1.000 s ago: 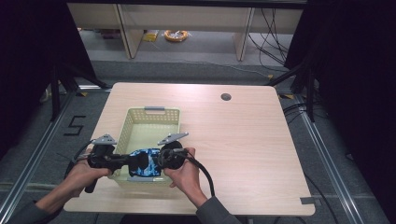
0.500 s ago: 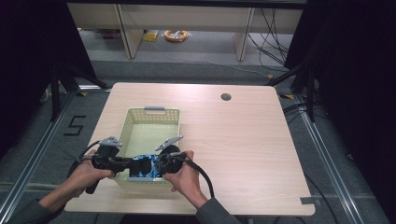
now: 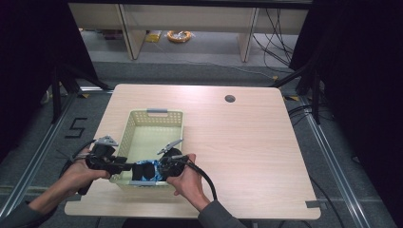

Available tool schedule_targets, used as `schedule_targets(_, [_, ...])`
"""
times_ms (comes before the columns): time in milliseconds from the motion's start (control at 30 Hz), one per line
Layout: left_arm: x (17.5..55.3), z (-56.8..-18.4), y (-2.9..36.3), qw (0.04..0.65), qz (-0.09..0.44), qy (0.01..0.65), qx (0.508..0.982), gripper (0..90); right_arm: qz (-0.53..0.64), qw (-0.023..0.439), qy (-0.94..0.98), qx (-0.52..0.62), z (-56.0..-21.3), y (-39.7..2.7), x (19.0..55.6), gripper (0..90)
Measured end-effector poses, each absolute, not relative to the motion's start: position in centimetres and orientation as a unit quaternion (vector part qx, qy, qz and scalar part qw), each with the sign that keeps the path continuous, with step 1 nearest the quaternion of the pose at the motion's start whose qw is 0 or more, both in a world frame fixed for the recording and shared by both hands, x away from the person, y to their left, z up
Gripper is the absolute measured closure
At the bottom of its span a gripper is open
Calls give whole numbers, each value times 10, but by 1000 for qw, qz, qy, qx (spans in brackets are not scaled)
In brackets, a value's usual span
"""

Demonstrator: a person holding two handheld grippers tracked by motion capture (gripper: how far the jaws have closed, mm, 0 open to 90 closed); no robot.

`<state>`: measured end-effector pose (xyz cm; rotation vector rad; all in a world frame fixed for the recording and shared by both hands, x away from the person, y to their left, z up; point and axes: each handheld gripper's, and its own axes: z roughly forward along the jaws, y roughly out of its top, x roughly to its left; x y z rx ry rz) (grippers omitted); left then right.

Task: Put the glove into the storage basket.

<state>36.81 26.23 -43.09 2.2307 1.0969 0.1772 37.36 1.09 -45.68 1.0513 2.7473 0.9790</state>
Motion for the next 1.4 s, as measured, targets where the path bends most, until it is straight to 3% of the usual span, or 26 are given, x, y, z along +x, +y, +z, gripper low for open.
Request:
schedule_targets(267, [362, -425, 261, 333, 74, 415, 843, 553, 309, 22, 887, 342, -457, 10, 376, 749])
schedule_targets(500, [357, -424, 257, 352, 70, 412, 838, 534, 321, 45, 879, 350, -450, 8, 375, 548])
schedule_targets(733, [344, -412, 247, 403, 89, 407, 815, 514, 360, 77, 868, 334, -429, -3, 369, 507])
schedule_targets(933, [327, -409, 227, 440, 76, 406, 797, 371, 393, 93, 861, 309, -419, -29, 365, 454])
schedule_targets(1400, [296, -421, 178, 463, 70, 345, 814, 317, 435, 108, 825, 344, -414, -108, 343, 395])
